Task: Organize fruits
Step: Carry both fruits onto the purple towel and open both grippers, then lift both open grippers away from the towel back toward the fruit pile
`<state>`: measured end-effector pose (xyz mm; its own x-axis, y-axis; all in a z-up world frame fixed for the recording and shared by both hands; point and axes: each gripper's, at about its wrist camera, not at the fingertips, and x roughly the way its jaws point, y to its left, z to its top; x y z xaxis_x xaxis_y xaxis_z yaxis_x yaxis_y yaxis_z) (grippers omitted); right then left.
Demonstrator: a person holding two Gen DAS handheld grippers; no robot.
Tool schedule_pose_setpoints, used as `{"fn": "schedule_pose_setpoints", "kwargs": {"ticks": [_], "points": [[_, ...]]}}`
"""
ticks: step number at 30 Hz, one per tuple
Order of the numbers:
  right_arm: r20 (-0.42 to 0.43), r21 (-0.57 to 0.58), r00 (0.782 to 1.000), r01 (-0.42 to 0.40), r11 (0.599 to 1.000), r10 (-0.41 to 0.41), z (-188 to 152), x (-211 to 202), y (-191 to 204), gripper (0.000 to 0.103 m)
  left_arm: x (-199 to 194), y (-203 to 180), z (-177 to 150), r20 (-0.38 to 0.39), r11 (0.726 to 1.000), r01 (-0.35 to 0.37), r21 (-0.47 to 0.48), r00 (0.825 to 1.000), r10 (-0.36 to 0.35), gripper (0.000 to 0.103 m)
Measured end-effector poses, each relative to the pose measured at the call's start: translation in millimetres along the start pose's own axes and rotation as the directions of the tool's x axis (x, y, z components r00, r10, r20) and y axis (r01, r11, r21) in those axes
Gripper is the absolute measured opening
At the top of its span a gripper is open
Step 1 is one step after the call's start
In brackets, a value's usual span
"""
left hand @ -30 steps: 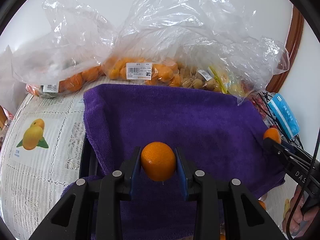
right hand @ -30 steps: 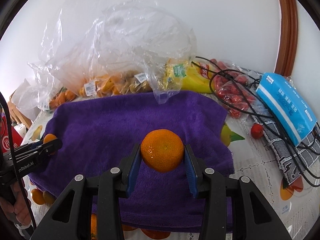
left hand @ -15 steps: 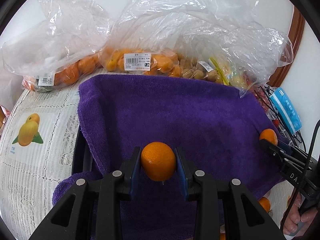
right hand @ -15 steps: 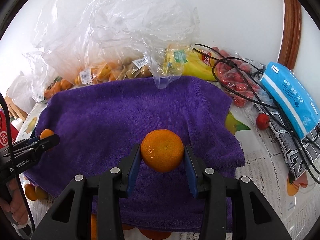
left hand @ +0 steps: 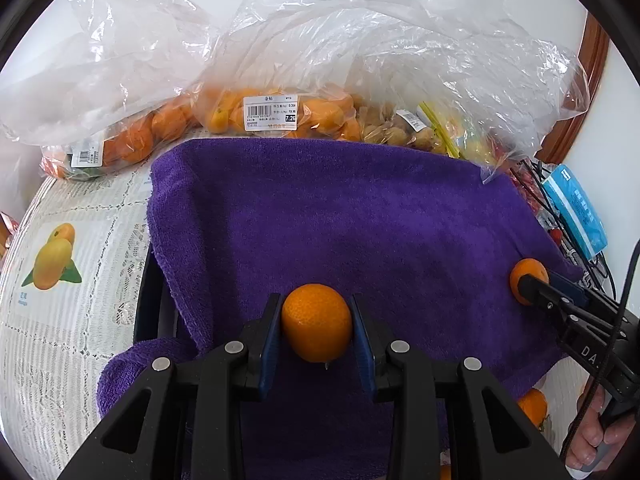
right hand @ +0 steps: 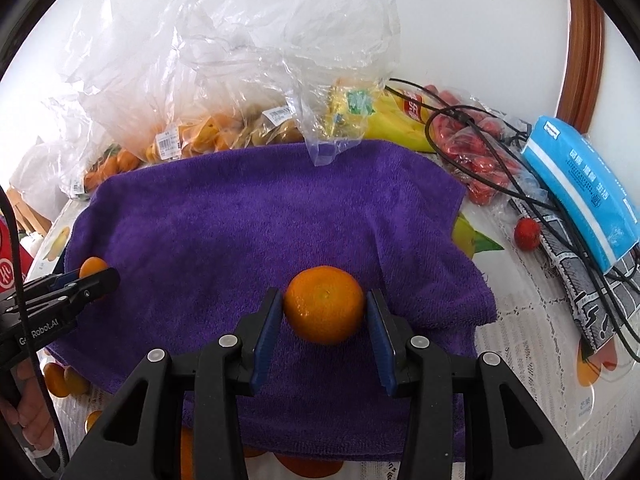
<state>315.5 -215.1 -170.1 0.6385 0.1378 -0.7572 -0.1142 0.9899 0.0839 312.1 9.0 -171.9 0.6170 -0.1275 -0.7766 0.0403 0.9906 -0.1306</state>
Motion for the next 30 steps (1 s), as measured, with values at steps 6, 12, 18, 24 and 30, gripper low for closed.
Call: {"fn": "schedule_pose_setpoints", "kwargs": {"ticks": [6,12,18,24,30], "points": [[0.025,-0.008,1.0,0.002,1.0,-0.001,1.2,-7.3,1.6,0.044,-3.5,-1.1,-0.2,0.01,1.0,0.006,0.006,1.0,-0.006,0.031],[0.047,0.018,0.999,0.001,1.0,-0.002,3.2,-14.7,-0.8,0.058,-13.6,-4.7,1.9,0.028,1.0,0.001,0.008,1.0,-0.002,0.05],[0.094,0.055,0.996,-0.015,0.998,0.01,4.4,-33.7,-3.2,0.058,-31.5,-9.2,6.0,0.065,1.0,-0.007,0.015,0.998,0.006,0.051],[0.128,0.018,0.992,-0.011,1.0,0.009,0.2,-63.4,8.1,0.058,-53.4,-15.2,5.0,0.107,1.0,-0.017,0.024,0.994,0.014,0.051],[0.132,0.03,0.991,0.02,0.999,-0.024,-10.1,-90.3,11.5,0.061,-77.5,-9.4,-7.2,0.125,1.0,-0.016,0.016,0.992,0.014,0.051]]}}
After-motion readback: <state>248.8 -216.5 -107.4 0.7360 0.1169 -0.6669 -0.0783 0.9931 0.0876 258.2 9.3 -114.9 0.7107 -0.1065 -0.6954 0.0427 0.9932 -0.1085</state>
